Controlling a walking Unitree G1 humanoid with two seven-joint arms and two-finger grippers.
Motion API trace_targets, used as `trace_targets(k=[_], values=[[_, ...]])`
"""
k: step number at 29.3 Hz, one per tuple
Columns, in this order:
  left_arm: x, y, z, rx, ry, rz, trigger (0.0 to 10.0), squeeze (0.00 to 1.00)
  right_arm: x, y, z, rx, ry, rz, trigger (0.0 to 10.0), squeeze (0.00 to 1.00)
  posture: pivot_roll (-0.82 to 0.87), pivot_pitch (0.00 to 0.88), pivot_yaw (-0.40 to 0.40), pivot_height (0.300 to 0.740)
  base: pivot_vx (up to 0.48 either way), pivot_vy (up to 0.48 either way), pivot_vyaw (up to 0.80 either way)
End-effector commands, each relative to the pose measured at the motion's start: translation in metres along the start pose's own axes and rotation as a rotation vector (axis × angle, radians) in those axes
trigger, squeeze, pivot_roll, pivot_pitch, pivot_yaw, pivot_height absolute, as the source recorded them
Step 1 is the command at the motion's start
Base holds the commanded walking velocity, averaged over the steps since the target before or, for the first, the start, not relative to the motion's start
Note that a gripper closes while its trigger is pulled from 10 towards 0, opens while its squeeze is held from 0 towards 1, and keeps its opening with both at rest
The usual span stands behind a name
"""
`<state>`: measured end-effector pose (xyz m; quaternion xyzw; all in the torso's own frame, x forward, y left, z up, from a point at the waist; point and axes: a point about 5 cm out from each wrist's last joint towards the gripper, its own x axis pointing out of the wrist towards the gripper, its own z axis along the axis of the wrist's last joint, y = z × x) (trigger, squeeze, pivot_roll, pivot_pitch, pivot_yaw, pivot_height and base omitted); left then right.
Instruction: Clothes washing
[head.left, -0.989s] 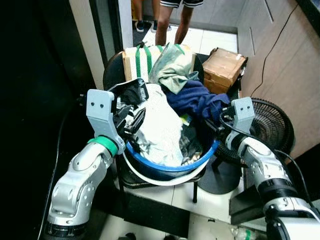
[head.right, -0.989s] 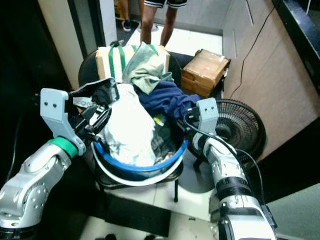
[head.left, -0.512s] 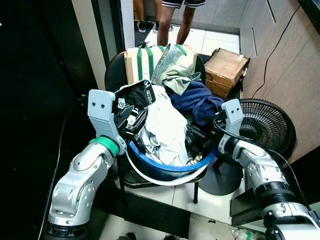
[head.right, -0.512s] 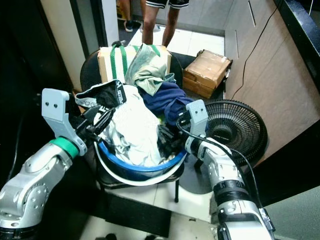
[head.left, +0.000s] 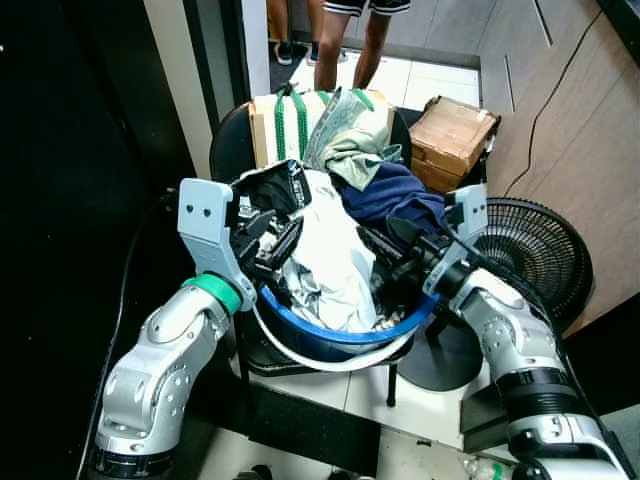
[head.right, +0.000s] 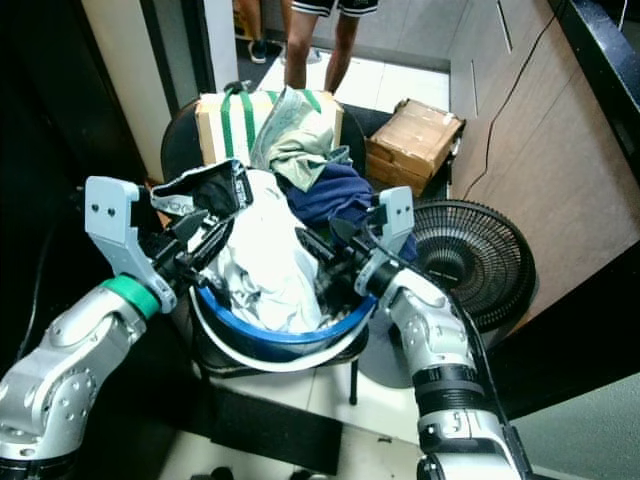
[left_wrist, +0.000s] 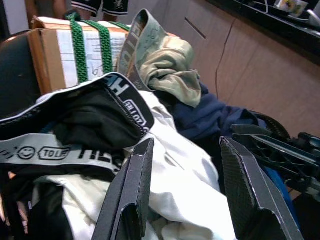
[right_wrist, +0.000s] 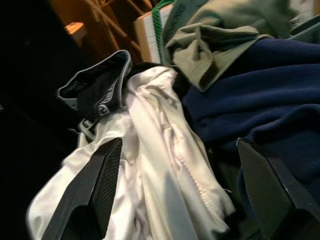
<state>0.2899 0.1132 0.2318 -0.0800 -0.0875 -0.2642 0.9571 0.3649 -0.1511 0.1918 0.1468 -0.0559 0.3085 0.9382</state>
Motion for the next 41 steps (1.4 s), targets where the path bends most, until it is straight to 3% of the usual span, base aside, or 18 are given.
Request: trace_targets(k=[1, 5, 6, 8, 10, 13, 14, 16, 18, 20, 24, 31, 41], values=[[-0.002, -0.004, -0.003, -0.013, 0.014, -0.022, 10.0, 0.00, -0.002, -0.008, 0.000, -0.055, -0.053, -0.141, 10.0, 0.00, 0.07, 0.172, 0.036, 0.740, 0.000, 0.000, 0.00], [-0.002, -0.005, -0.003, -0.012, 0.015, -0.027, 10.0, 0.00, -0.003, -0.016, 0.006, -0.113, -0.121, -0.278, 10.0, 0.00, 0.07, 0.172, 0.036, 0.740, 0.000, 0.000, 0.00], [-0.002, -0.004, -0.003, -0.012, 0.016, -0.029, 10.0, 0.00, -0.007, -0.025, 0.011, -0.104, -0.160, -0.363, 10.0, 0.00, 0.07, 0.169, 0.036, 0.740, 0.000, 0.000, 0.00], [-0.002, -0.004, -0.003, -0.012, 0.016, -0.029, 10.0, 0.00, -0.007, -0.025, 0.011, -0.104, -0.160, -0.363, 10.0, 0.00, 0.07, 0.169, 0.036, 0.740, 0.000, 0.000, 0.00], [-0.003, -0.005, -0.003, -0.010, 0.018, -0.036, 10.0, 0.00, -0.019, -0.043, 0.020, -0.096, -0.213, -0.516, 10.0, 0.00, 0.08, 0.164, 0.033, 0.740, 0.000, 0.000, 0.00], [-0.003, -0.005, -0.003, -0.009, 0.019, -0.040, 10.0, 0.00, -0.029, -0.054, 0.025, -0.113, -0.232, -0.595, 10.0, 0.00, 0.08, 0.164, 0.033, 0.740, 0.000, 0.000, 0.00], [-0.003, -0.005, -0.003, -0.009, 0.019, -0.040, 10.0, 0.00, -0.029, -0.054, 0.025, -0.113, -0.232, -0.595, 10.0, 0.00, 0.08, 0.164, 0.033, 0.740, 0.000, 0.000, 0.00], [-0.003, -0.006, -0.003, -0.008, 0.022, -0.048, 10.0, 0.00, -0.038, -0.054, 0.025, -0.227, -0.193, -0.580, 10.0, 0.00, 0.07, 0.157, 0.031, 0.740, 0.000, 0.000, 0.00], [-0.003, -0.006, -0.003, -0.008, 0.023, -0.052, 10.0, 0.00, -0.040, -0.052, 0.021, -0.278, -0.165, -0.558, 10.0, 0.00, 0.07, 0.157, 0.031, 0.740, 0.000, 0.000, 0.00], [-0.003, -0.006, -0.003, -0.008, 0.023, -0.052, 10.0, 0.00, -0.040, -0.052, 0.021, -0.278, -0.165, -0.558, 10.0, 0.00, 0.07, 0.157, 0.031, 0.740, 0.000, 0.000, 0.00], [-0.002, -0.007, -0.004, -0.009, 0.024, -0.062, 10.0, 0.00, -0.041, -0.042, 0.002, -0.371, -0.088, -0.482, 10.0, 0.00, 0.07, 0.157, 0.031, 0.740, 0.000, 0.000, 0.00], [-0.001, -0.006, -0.005, -0.008, 0.029, -0.053, 10.0, 0.00, -0.039, -0.040, -0.008, -0.395, -0.044, -0.463, 10.0, 0.00, 0.07, 0.157, 0.031, 0.740, 0.000, 0.000, 0.00], [-0.005, -0.007, -0.006, -0.025, 0.040, -0.047, 10.0, 0.00, -0.019, -0.025, -0.007, -0.370, -0.043, -0.393, 10.0, 0.00, 0.07, 0.194, 0.044, 0.740, 0.000, 0.000, 0.00]])
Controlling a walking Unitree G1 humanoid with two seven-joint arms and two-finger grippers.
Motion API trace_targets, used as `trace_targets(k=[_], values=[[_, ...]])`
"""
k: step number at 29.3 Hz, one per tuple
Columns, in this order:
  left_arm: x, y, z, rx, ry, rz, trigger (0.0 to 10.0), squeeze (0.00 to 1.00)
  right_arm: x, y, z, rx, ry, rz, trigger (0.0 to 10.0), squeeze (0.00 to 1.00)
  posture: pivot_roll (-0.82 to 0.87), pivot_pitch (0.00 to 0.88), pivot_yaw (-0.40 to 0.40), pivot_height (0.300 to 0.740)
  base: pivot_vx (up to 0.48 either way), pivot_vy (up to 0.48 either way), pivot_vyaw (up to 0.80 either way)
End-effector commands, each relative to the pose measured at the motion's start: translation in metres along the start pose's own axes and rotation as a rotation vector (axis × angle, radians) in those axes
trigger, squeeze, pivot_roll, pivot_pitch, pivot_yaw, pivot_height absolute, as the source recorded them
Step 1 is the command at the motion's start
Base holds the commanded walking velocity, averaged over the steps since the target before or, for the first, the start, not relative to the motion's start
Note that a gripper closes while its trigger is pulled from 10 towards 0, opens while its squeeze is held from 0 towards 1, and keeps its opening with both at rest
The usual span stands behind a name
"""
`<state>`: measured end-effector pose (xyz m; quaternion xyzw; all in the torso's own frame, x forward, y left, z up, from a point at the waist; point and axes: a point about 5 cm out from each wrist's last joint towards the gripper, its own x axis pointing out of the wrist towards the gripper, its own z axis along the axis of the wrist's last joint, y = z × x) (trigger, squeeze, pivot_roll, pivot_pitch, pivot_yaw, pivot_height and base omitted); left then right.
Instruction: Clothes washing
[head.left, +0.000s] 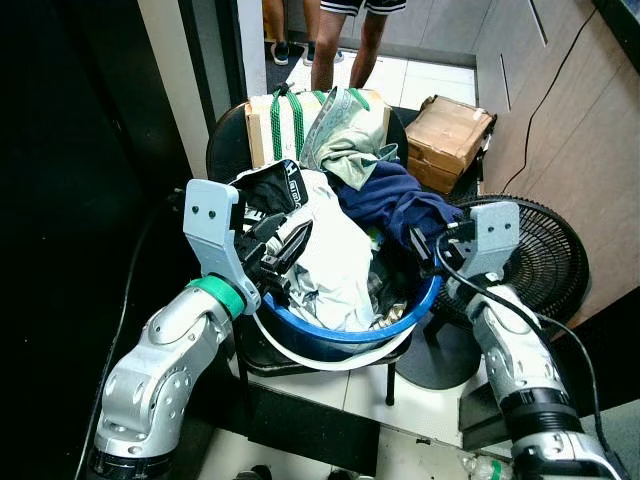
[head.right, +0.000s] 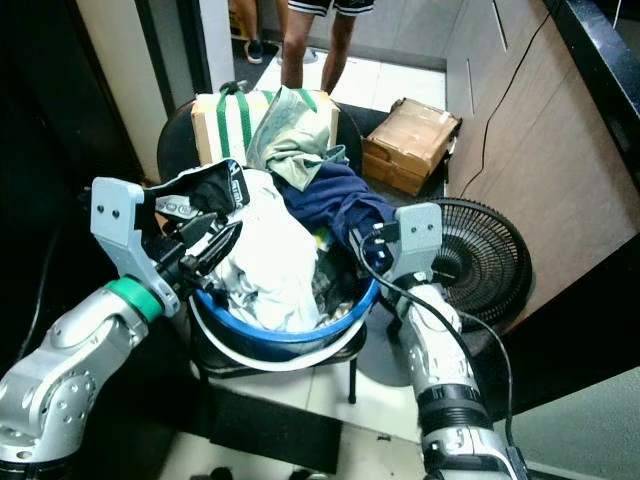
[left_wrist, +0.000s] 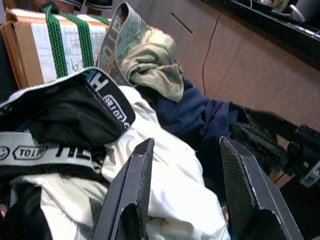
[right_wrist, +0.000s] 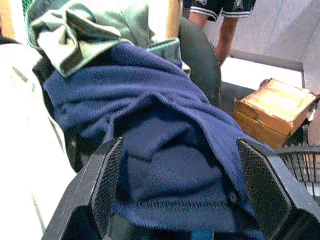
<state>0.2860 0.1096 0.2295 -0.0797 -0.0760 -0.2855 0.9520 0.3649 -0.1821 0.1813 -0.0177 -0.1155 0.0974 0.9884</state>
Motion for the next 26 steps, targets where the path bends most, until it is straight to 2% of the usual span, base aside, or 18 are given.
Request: trace_targets(k=[1, 14, 18, 26], values=[[-0.003, -0.003, -0.004, -0.016, 0.017, -0.006, 10.0, 0.00, 0.001, 0.005, -0.006, 0.015, 0.026, 0.011, 10.0, 0.00, 0.07, 0.201, 0.044, 0.740, 0.000, 0.000, 0.00], [-0.009, -0.008, -0.005, -0.027, 0.035, -0.012, 10.0, 0.00, 0.004, 0.019, -0.009, 0.027, 0.028, 0.019, 10.0, 0.00, 0.08, 0.234, 0.042, 0.740, 0.000, 0.000, 0.00], [-0.010, -0.008, -0.006, -0.029, 0.040, -0.011, 10.0, 0.00, 0.006, 0.018, -0.009, 0.045, 0.022, -0.012, 10.0, 0.00, 0.07, 0.241, 0.046, 0.740, 0.000, 0.000, 0.00], [-0.008, -0.009, -0.006, -0.033, 0.043, -0.021, 10.0, 0.00, 0.023, 0.008, 0.004, 0.116, -0.010, -0.121, 10.0, 0.00, 0.07, 0.237, 0.053, 0.740, 0.000, 0.000, 0.00]])
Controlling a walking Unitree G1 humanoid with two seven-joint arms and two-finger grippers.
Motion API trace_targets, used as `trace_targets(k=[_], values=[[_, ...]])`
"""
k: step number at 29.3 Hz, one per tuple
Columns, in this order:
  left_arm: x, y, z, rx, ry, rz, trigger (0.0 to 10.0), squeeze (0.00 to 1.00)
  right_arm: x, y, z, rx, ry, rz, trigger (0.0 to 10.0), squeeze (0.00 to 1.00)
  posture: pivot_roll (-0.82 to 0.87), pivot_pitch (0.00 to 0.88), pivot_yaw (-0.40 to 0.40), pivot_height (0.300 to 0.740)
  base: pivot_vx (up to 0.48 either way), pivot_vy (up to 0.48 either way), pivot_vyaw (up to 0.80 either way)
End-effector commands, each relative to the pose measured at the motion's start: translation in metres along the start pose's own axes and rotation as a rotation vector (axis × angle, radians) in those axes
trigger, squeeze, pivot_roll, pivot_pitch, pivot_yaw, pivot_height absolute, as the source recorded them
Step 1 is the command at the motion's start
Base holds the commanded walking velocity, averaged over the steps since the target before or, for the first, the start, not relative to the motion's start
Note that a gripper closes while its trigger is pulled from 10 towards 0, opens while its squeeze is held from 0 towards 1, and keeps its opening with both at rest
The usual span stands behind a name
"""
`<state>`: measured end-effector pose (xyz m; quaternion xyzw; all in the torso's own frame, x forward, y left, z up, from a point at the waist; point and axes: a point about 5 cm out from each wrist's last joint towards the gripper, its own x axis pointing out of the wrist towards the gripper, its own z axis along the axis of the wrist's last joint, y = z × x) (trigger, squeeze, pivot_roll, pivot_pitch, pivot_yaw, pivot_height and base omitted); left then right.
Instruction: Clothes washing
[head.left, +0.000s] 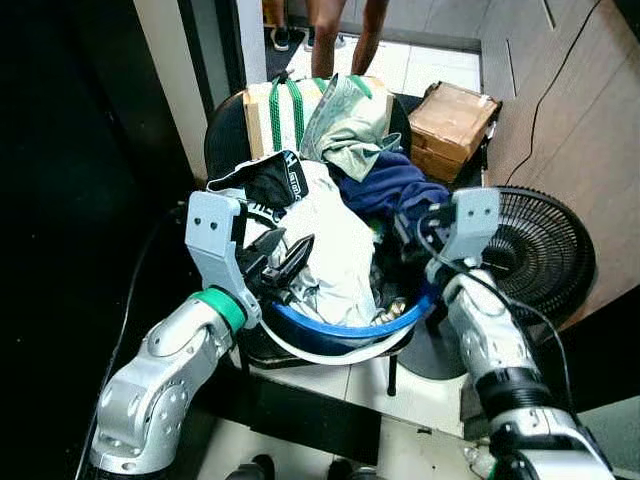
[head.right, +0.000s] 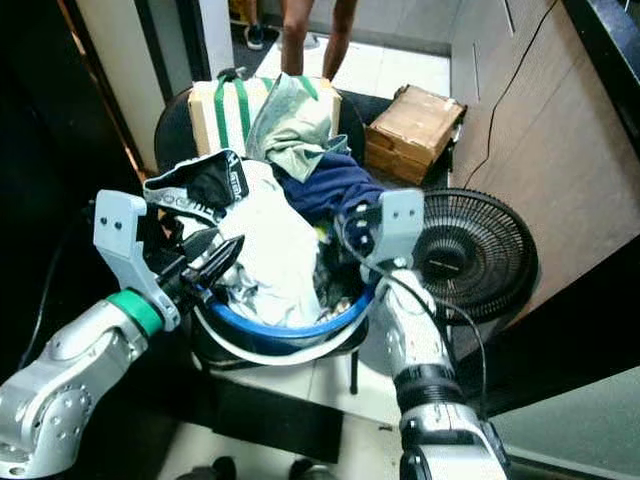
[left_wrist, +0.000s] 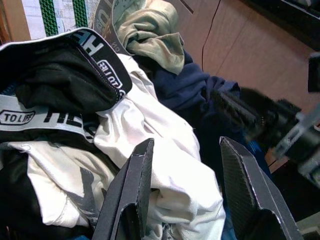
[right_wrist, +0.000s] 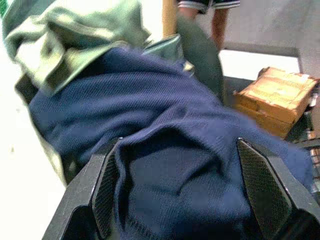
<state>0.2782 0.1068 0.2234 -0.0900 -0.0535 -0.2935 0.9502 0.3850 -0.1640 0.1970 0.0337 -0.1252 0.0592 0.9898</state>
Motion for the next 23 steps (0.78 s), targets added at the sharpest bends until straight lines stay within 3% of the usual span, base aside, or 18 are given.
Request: trace_targets(k=[1, 5, 13, 14, 15, 16, 23], values=[[-0.002, -0.003, -0.001, 0.001, 0.006, -0.010, 10.0, 0.00, -0.003, -0.006, -0.006, 0.024, 0.017, -0.034, 10.0, 0.00, 0.07, 0.237, 0.053, 0.740, 0.000, 0.000, 0.00], [-0.001, -0.003, 0.000, 0.000, 0.006, -0.013, 10.0, 0.00, 0.006, -0.012, 0.000, 0.051, 0.025, -0.065, 10.0, 0.00, 0.07, 0.234, 0.050, 0.740, 0.000, 0.000, 0.00], [-0.002, -0.005, 0.000, -0.002, 0.007, -0.013, 10.0, 0.00, 0.007, -0.010, -0.009, 0.016, 0.076, -0.043, 10.0, 0.00, 0.07, 0.242, 0.045, 0.740, 0.000, 0.000, 0.00], [-0.003, -0.005, 0.000, -0.001, 0.008, -0.012, 10.0, 0.00, 0.007, -0.008, -0.011, 0.012, 0.082, -0.037, 8.7, 0.00, 0.08, 0.243, 0.044, 0.740, 0.000, 0.000, 0.00], [-0.003, -0.005, 0.000, 0.000, 0.009, -0.012, 10.0, 0.00, 0.006, -0.008, -0.012, 0.012, 0.084, -0.034, 3.8, 0.00, 0.08, 0.243, 0.044, 0.740, 0.000, 0.000, 0.00], [-0.004, -0.005, 0.000, 0.000, 0.009, -0.011, 10.0, 0.00, 0.006, -0.008, -0.013, 0.014, 0.084, -0.033, 0.0, 0.00, 0.08, 0.243, 0.044, 0.740, 0.000, 0.000, 0.00], [-0.004, -0.004, 0.001, 0.002, 0.010, -0.007, 10.0, 0.00, 0.007, -0.009, -0.012, 0.031, 0.075, -0.035, 0.0, 0.00, 0.08, 0.243, 0.044, 0.740, 0.000, 0.000, 0.00]])
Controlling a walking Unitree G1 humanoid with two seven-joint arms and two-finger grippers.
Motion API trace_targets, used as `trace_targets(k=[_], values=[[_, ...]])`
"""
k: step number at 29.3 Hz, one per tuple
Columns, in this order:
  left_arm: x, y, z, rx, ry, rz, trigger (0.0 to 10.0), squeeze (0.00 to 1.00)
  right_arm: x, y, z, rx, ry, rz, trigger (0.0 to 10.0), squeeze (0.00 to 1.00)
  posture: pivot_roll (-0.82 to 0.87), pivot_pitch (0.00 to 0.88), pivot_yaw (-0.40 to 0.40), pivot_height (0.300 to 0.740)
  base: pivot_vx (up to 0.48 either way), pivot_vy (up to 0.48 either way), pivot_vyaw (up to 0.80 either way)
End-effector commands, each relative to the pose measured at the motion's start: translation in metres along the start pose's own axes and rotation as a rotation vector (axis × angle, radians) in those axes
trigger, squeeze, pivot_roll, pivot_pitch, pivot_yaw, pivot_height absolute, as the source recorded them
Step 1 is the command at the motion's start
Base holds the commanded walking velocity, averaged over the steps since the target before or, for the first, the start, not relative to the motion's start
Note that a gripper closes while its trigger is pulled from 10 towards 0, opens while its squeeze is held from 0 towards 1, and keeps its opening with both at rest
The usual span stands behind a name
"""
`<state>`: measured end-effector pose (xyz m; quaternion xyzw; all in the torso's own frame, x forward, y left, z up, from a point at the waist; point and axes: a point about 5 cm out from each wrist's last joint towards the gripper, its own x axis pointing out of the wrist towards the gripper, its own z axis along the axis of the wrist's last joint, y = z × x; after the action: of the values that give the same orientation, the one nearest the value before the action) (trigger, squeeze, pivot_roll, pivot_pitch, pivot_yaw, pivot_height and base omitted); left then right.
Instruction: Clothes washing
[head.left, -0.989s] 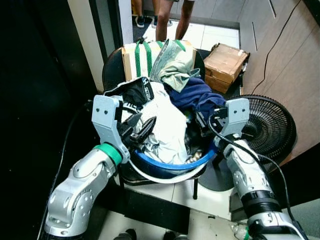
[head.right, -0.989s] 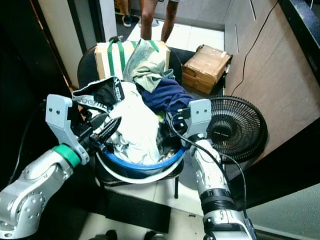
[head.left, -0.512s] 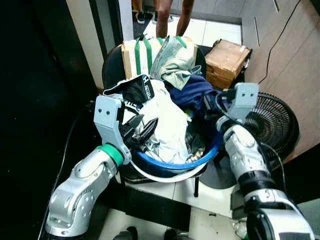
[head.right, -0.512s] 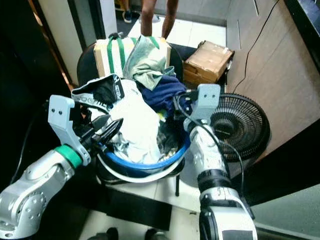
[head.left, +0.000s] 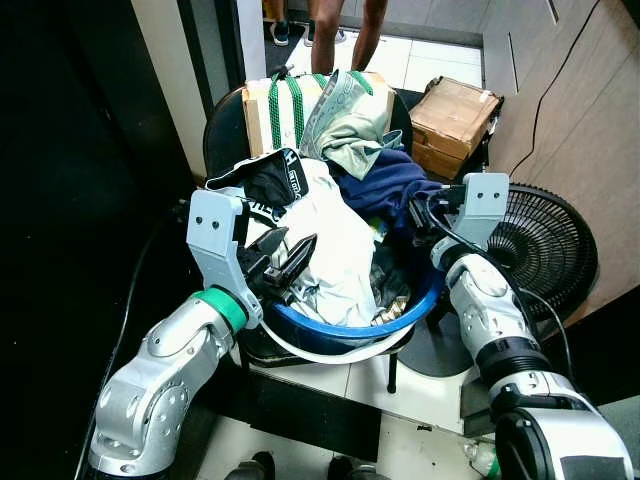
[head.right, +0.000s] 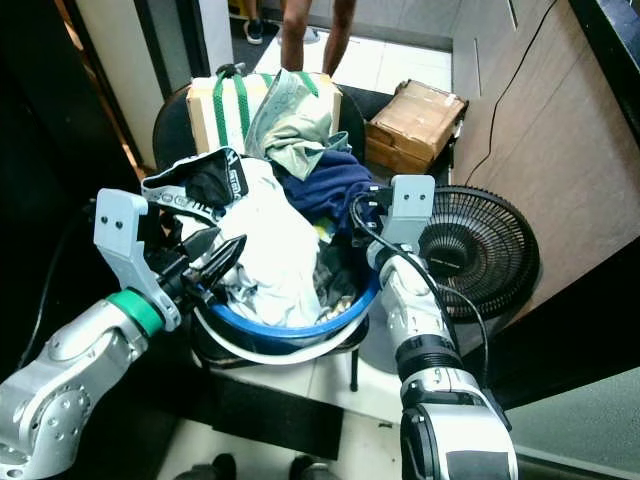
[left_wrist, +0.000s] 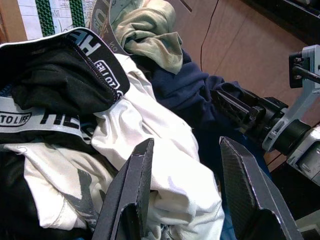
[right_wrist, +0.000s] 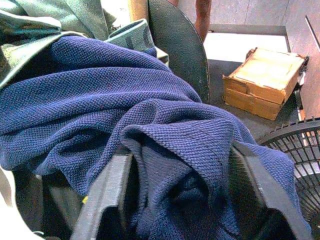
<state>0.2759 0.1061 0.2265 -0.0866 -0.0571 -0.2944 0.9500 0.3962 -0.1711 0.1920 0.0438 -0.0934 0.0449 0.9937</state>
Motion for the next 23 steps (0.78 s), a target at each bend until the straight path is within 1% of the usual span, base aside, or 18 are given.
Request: trace_targets(k=[1, 19, 22, 23], values=[[-0.0025, -0.0016, -0.0024, -0.007, 0.014, -0.005, 10.0, 0.00, -0.0016, -0.0001, -0.0050, 0.011, 0.013, -0.001, 0.0, 0.00, 0.08, 0.243, 0.044, 0.740, 0.000, 0.000, 0.00], [0.0013, 0.0007, -0.0015, 0.005, 0.005, -0.008, 10.0, 0.00, 0.0001, -0.0029, -0.0012, 0.034, -0.013, 0.004, 0.0, 0.00, 0.07, 0.206, 0.045, 0.740, 0.000, 0.000, 0.00], [0.0036, 0.0019, -0.0008, 0.011, -0.003, -0.008, 10.0, 0.00, -0.0002, -0.0032, -0.0006, 0.043, -0.021, 0.009, 0.0, 0.00, 0.07, 0.175, 0.036, 0.740, 0.000, 0.000, 0.00], [0.0049, 0.0028, 0.0000, 0.015, -0.012, -0.006, 10.0, 0.00, 0.0003, -0.0030, 0.0022, 0.065, -0.037, 0.010, 0.0, 0.00, 0.06, 0.163, 0.031, 0.740, 0.000, 0.000, 0.00]])
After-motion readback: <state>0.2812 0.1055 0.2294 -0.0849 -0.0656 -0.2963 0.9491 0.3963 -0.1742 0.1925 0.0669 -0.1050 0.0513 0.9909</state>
